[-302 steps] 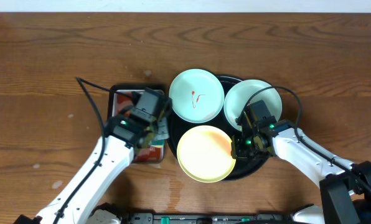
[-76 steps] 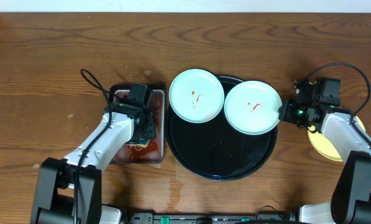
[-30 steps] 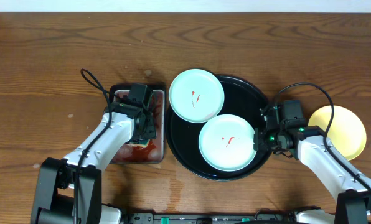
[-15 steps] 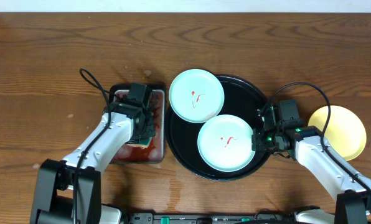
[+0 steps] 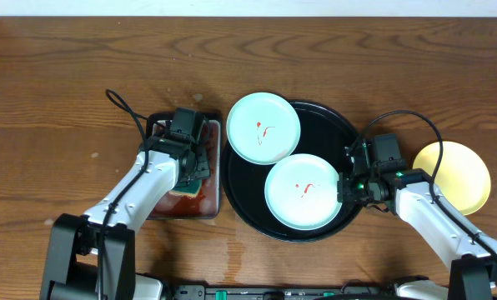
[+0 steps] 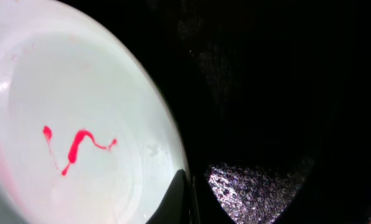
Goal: Clean dirty plates on tray and stack at the side
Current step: 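Drag the mint plate left toward tray center with right gripper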
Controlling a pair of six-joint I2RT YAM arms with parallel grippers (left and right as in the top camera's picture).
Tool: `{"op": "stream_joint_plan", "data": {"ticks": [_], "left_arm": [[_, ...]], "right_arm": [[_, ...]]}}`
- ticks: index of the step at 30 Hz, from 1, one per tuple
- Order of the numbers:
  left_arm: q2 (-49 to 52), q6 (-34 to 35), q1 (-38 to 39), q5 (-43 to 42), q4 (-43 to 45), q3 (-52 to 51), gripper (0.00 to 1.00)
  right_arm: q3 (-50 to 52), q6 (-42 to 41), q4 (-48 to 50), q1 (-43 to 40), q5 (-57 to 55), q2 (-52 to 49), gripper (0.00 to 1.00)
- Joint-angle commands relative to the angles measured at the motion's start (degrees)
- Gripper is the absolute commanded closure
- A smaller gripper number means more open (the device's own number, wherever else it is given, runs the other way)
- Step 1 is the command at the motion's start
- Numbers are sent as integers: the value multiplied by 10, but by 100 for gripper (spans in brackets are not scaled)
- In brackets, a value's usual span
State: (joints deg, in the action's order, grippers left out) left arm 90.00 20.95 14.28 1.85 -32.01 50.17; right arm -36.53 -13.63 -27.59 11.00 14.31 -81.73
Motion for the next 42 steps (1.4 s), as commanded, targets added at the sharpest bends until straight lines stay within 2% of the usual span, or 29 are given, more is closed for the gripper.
{"op": "stream_joint_plan", "data": {"ticks": [1, 8, 11, 16, 18, 19, 21, 22, 35, 37, 42], "left_arm": [[-10, -3, -2, 7, 10, 10, 43], [21, -3, -2, 23, 22, -4, 45], [31, -3, -2, 23, 22, -4, 66], [31, -3, -2, 23, 18, -4, 78], [31, -3, -2, 22, 13, -4, 78], [31, -3, -2, 22, 11, -4, 73], [30, -3, -2, 22, 10, -3, 55], [28, -3, -2, 22, 10, -3, 52], [25, 7, -2, 22, 1, -10, 49], [25, 8, -2, 22, 9, -19, 54], [25, 8, -2, 22, 19, -32, 78]], "right_arm": [[4, -7, -1, 3, -4, -4, 99], [4, -7, -3, 3, -4, -4, 99], [4, -7, -5, 3, -4, -4, 99], [4, -7, -5, 3, -4, -4, 99], [4, -7, -5, 3, -4, -4, 99], [4, -7, -5, 3, -4, -4, 99], [4, -7, -5, 3, -4, -4, 99], [4, -7, -5, 3, -4, -4, 99], [4, -7, -5, 3, -4, -4, 99], [4, -7, -5, 3, -4, -4, 99], [4, -7, -5, 3, -4, -4, 99]]}}
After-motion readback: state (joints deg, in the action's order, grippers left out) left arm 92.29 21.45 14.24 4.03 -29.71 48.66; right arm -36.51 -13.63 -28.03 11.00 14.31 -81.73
